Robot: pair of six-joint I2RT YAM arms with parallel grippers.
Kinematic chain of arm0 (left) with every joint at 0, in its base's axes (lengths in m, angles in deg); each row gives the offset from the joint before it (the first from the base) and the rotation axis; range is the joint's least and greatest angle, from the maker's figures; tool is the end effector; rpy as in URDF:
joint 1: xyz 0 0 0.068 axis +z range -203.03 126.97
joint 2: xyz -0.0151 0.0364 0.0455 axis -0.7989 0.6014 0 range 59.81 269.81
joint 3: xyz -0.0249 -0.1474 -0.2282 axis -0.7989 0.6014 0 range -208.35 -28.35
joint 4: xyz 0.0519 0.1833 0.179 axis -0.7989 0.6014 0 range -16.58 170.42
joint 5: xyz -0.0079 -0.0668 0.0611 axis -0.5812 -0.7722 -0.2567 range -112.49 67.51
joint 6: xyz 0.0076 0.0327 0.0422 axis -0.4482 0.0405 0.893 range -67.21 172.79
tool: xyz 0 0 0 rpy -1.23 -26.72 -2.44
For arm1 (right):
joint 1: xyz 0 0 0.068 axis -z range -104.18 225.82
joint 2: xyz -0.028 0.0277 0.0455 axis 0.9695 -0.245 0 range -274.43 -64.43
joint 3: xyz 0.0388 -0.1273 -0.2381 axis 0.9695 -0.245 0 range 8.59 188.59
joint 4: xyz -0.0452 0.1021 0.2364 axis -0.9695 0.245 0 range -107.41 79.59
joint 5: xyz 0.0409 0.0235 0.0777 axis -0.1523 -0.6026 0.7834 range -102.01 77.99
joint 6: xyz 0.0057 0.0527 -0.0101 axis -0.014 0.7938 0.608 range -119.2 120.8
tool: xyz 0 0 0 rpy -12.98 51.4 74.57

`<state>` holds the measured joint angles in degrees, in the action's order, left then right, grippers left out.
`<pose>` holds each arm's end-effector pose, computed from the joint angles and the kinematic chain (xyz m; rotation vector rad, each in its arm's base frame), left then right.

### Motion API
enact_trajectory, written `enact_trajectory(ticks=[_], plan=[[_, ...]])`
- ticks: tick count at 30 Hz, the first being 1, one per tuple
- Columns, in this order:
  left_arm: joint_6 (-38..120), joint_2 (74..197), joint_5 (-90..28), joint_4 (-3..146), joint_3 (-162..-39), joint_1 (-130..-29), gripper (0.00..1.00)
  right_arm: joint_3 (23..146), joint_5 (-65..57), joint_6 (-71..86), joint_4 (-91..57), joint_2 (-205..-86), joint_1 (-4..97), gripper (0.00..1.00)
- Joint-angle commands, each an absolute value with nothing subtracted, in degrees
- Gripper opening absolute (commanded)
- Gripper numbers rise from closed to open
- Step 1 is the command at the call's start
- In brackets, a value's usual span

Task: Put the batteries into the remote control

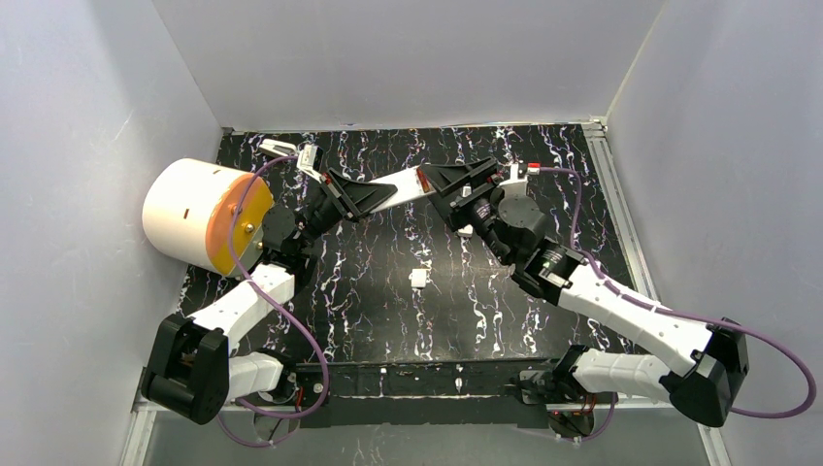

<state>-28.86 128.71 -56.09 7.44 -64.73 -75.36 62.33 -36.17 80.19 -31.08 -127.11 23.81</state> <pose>0.2240 -0.1132 0.3358 -0.0080 1.3088 -1.8838 0.1692 0.1930 0.3779 0.7660 1.5180 1.4937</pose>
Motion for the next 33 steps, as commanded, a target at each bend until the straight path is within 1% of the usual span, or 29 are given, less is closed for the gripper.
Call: enact_trajectory(ticks=[1,9,13,17,29,33], plan=[[-28.3,127.6,-57.1,4.7,-67.1,-75.3,0.0,64.5,-34.4,80.6,-35.4,-127.5,24.5,0.98],[-27.6,127.6,-58.2,4.6,-66.9,-75.3,0.0,65.9,-32.3,80.5,-36.1,-129.3,25.2,0.96],[-27.2,127.6,-58.8,4.7,-66.6,-75.3,0.0,66.6,-30.9,80.8,-36.0,-130.3,25.7,0.92],[-26.9,127.6,-59.1,4.6,-66.4,-75.3,0.0,67.4,-29.5,80.6,-35.6,-131.1,26.4,0.87],[-27.2,127.7,-58.8,4.6,-66.1,-75.4,0.0,67.2,-26.5,81.1,-36.3,-132.0,27.4,0.65],[-27.5,127.4,-58.6,4.6,-65.8,-75.4,0.0,66.6,-25.8,81.8,-36.9,-132.1,27.6,0.59]])
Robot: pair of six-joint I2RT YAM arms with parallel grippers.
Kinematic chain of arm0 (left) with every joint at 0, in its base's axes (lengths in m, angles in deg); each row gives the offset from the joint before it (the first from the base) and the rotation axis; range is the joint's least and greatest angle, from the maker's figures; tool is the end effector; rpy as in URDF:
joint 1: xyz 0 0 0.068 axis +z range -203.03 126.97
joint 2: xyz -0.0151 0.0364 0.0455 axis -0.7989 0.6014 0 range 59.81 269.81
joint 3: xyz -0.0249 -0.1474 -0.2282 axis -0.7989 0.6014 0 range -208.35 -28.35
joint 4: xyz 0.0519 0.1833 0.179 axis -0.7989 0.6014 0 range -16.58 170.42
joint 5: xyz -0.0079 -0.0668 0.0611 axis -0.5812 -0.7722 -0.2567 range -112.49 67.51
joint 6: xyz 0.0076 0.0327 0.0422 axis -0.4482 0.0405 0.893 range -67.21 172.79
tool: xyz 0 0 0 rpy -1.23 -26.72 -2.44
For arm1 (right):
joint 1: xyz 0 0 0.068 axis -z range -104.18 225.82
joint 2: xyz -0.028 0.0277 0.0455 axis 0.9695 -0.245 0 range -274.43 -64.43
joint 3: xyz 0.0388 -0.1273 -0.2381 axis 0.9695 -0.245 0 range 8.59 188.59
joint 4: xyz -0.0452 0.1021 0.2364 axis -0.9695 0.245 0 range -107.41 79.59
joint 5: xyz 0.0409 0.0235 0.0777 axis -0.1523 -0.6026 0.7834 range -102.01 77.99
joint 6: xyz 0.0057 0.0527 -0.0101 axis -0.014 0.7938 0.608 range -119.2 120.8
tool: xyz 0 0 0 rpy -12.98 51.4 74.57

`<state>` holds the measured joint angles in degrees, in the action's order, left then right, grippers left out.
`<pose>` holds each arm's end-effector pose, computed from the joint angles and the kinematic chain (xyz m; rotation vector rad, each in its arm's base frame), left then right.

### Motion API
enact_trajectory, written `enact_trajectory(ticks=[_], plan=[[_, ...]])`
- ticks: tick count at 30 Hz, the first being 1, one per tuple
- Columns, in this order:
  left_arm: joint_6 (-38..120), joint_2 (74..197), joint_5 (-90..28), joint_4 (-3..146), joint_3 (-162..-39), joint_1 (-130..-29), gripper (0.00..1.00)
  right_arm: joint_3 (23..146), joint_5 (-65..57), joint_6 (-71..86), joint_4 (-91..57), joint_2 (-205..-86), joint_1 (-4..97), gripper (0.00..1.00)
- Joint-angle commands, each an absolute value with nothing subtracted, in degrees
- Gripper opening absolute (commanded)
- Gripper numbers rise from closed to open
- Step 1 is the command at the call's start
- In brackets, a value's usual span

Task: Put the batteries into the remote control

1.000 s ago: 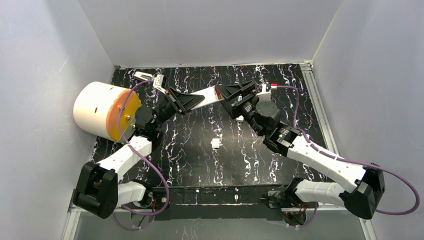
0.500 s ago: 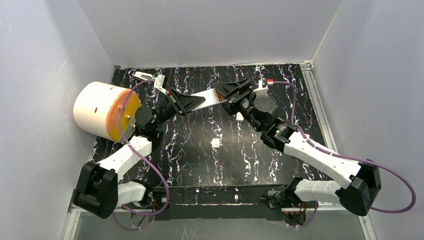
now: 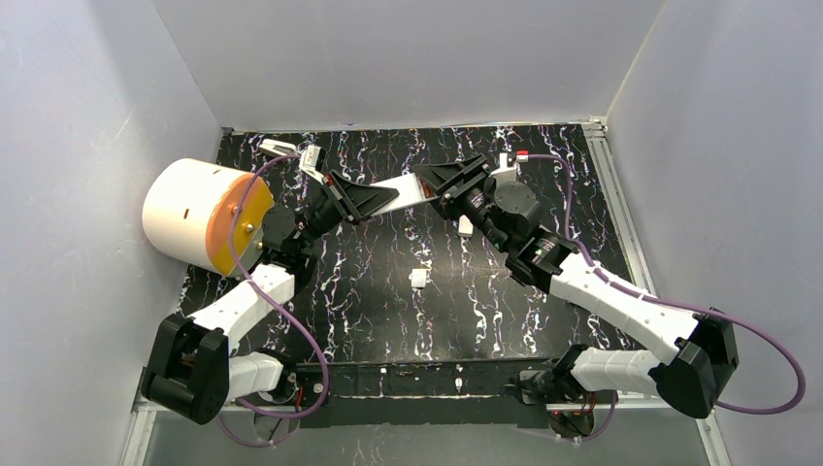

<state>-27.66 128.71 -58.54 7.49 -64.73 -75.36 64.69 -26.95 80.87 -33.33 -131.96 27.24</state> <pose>0.2229 -0.1141 0.3352 0.0485 1.3269 -1.8797 0.1916 0.2033 0.3761 0.6962 1.5771 1.5669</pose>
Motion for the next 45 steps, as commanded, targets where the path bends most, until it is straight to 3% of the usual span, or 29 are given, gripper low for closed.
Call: enact_trajectory(ticks=[1,19,25,39,42,45], plan=[[-27.5,127.4,-58.5,4.6,-65.8,-75.4,0.0,66.4,-25.8,81.7,-37.1,-132.1,27.7,0.58],[-30.1,125.5,-55.5,7.4,-66.2,-75.4,0.0,64.3,-25.7,80.4,-39.1,-131.6,27.9,0.32],[-31.7,123.7,-54.3,12.1,-67.4,-75.4,0.0,63.9,-26.0,77.2,-39.5,-131.6,27.9,0.1],[-45.6,122.2,-52.1,20.6,-70.8,-75.3,0.0,62.5,-27.3,66.0,-42.2,-132.0,27.9,0.14],[-44.5,122.2,-52.6,21.2,-71.6,-75.3,0.0,63.1,-27.3,66.4,-41.9,-132.2,27.9,0.25],[-42.1,122.0,-53.1,22.5,-71.4,-75.3,0.0,64.7,-27.3,67.9,-40.4,-132.1,28.5,0.48]])
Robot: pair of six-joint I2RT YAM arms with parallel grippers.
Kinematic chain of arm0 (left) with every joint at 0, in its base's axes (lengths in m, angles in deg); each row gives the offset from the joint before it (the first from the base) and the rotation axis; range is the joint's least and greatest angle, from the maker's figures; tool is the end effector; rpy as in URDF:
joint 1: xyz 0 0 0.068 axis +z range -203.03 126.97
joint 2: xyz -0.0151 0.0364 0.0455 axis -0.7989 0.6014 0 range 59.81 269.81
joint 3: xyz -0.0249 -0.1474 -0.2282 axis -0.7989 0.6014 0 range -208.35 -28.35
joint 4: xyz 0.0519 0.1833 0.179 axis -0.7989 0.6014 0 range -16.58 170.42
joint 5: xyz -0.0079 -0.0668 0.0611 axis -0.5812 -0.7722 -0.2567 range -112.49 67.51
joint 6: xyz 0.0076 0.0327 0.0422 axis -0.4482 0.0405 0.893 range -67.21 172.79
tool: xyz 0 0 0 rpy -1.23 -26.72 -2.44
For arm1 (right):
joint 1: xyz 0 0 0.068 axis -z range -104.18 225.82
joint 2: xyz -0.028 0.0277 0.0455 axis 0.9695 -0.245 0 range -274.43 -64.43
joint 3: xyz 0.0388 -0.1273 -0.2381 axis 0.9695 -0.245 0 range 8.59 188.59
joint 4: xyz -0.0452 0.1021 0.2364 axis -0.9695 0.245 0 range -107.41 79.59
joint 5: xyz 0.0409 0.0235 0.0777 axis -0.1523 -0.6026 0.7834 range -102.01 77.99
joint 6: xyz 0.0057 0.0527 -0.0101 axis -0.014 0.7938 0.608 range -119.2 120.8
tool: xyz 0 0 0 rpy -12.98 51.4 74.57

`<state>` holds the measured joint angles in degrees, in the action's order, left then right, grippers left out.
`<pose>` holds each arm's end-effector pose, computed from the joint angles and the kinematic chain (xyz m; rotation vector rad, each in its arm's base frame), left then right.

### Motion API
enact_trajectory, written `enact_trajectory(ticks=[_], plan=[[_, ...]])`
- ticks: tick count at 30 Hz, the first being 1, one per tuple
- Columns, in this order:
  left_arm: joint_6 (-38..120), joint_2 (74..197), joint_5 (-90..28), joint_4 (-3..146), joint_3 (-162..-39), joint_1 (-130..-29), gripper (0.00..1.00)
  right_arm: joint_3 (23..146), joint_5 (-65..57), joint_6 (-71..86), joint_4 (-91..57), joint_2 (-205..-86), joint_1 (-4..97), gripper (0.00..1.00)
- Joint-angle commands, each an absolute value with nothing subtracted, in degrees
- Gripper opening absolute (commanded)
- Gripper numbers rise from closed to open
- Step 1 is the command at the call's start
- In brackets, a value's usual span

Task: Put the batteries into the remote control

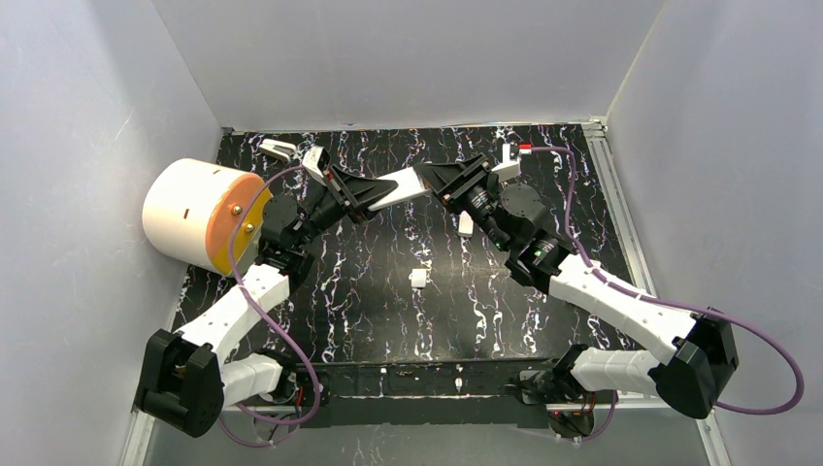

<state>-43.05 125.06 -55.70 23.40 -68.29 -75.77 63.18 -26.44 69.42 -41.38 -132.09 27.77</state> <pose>0.2238 -0.1149 0.3461 -0.3072 1.4983 -2.0716 0.1927 0.2011 0.3811 0.5100 1.4811 1.4929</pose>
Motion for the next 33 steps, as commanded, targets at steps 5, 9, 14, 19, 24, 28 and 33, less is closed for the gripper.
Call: enact_trajectory(ticks=[5,9,14,19,24,28,33], plan=[[-37.4,122.0,-54.4,24.4,-70.0,-75.3,0.0,67.0,-25.5,70.4,-39.0,-131.4,31.3,0.68],[-36.0,122.3,-54.7,25.1,-68.5,-75.3,0.0,67.7,-21.4,71.1,-40.5,-131.6,33.4,0.8],[-34.7,122.7,-55.0,25.1,-68.1,-75.3,0.0,66.8,-15.2,71.7,-43.9,-132.9,35.2,0.81],[-34.7,123.2,-55.2,25.1,-68.5,-75.3,0.0,65.3,-11.1,70.9,-44.7,-133.0,35.5,0.72],[-34.9,124.0,-55.5,25.1,-69.6,-75.3,0.0,64.6,-8.8,69.1,-44.9,-132.4,35.6,0.55],[-35.1,124.2,-55.4,25.1,-69.9,-75.3,0.0,64.1,-8.5,67.1,-44.1,-131.3,35.6,0.46],[-35.3,124.1,-55.4,25.1,-69.9,-75.3,0.0,63.5,-7.6,64.2,-43.7,-130.2,35.6,0.4]])
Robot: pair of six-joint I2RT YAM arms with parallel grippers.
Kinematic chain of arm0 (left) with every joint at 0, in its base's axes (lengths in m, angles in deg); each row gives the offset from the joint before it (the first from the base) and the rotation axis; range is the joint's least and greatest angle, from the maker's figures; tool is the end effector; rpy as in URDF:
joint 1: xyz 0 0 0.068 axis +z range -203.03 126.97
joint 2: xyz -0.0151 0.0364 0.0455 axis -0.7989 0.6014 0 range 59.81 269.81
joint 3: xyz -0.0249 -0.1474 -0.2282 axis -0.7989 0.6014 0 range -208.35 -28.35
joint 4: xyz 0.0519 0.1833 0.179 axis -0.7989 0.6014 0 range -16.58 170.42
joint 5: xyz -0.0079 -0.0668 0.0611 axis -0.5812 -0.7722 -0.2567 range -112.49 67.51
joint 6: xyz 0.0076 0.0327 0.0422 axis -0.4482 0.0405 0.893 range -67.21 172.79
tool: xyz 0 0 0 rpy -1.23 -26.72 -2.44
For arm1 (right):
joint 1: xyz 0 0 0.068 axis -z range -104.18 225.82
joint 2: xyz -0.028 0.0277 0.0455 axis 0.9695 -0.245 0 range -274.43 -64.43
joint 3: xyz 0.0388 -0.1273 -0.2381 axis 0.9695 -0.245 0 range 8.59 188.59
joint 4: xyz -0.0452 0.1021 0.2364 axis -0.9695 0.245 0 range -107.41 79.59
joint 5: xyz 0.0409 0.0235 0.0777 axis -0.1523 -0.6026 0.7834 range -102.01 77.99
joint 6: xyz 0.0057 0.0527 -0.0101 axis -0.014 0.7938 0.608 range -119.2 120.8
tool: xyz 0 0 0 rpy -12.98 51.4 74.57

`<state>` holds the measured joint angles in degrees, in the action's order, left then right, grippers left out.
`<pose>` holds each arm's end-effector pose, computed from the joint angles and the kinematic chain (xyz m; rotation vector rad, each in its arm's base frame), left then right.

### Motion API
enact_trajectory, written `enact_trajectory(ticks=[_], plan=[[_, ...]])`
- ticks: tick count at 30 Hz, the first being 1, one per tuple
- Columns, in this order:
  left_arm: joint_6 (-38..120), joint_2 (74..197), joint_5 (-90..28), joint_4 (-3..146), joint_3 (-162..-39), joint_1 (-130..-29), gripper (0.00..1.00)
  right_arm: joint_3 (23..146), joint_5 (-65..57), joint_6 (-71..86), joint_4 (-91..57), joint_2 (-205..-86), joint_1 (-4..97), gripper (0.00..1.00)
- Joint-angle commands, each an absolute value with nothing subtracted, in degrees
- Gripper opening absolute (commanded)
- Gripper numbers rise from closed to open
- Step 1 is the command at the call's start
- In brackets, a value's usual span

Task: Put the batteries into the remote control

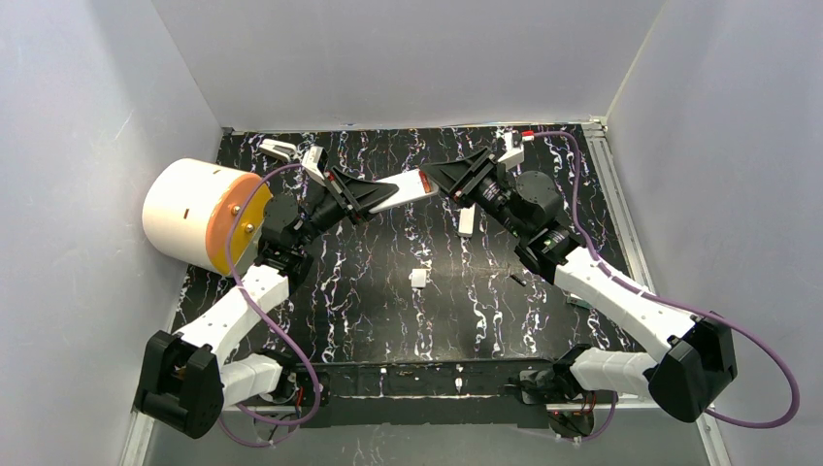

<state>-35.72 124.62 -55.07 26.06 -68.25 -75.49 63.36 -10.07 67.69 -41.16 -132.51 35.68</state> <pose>0.2248 -0.1136 0.3433 -0.2501 1.5075 -1.9566 0.2144 0.1824 0.3801 0.3350 1.5477 1.5448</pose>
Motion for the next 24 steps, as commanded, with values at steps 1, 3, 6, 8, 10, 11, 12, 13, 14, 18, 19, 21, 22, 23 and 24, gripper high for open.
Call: enact_trajectory(ticks=[1,3,6,8,10,11,12,13,14,18,19,21,22,23,24], plan=[[-35.3,124.1,-55.4,25.1,-70.0,-75.3,0.0,63.7,-7.2,63.8,-43.2,-130.3,35.6,0.39],[-35.3,124.1,-55.5,25.1,-70.0,-75.3,0.0,63.8,-6.9,63.2,-42.9,-130.5,35.6,0.36],[-35.6,123.9,-55.4,25.1,-70.0,-75.3,0.0,63.5,-6.6,62.4,-42.9,-130.6,35.6,0.32],[-35.7,124.0,-55.4,25.2,-70.0,-75.3,0.0,63.5,-6.4,61.7,-42.4,-130.6,35.6,0.29],[-35.9,124.0,-55.4,25.2,-70.1,-75.3,0.0,63.5,-6.2,61.0,-42.5,-130.7,35.6,0.26],[-36.0,124.0,-55.4,25.1,-70.1,-75.3,0.0,63.5,-6.2,60.6,-42.4,-130.8,35.6,0.25],[-36.0,124.1,-55.5,25.1,-70.2,-75.3,0.0,63.6,-6.1,60.2,-42.3,-130.8,35.7,0.23],[-36.0,124.1,-55.5,25.1,-70.3,-75.3,0.0,63.6,-6.0,59.8,-42.2,-130.9,35.7,0.21],[-36.0,124.2,-55.5,25.1,-70.4,-75.3,0.0,63.6,-6.0,59.5,-42.1,-131.0,35.6,0.19],[-36.0,124.2,-55.6,25.1,-70.4,-75.3,0.0,63.7,-5.8,58.2,-42.3,-131.4,35.6,0.16],[-36.0,124.3,-55.6,25.1,-70.4,-75.3,0.0,63.7,-5.8,57.8,-42.5,-131.5,35.6,0.16],[-36.1,124.3,-55.5,25.1,-70.3,-75.3,0.0,63.3,-6.9,56.8,-43.5,-131.0,35.6,0.22],[-36.1,124.2,-55.5,25.1,-70.3,-75.3,0.0,63.0,-8.3,56.8,-43.7,-130.7,35.6,0.32],[-36.1,124.2,-55.4,25.2,-70.2,-75.3,0.0,62.8,-9.3,56.6,-43.9,-130.3,35.6,0.39],[-36.1,124.2,-55.4,25.1,-70.1,-75.3,0.0,63.1,-10.3,56.3,-43.3,-130.0,35.6,0.45]])
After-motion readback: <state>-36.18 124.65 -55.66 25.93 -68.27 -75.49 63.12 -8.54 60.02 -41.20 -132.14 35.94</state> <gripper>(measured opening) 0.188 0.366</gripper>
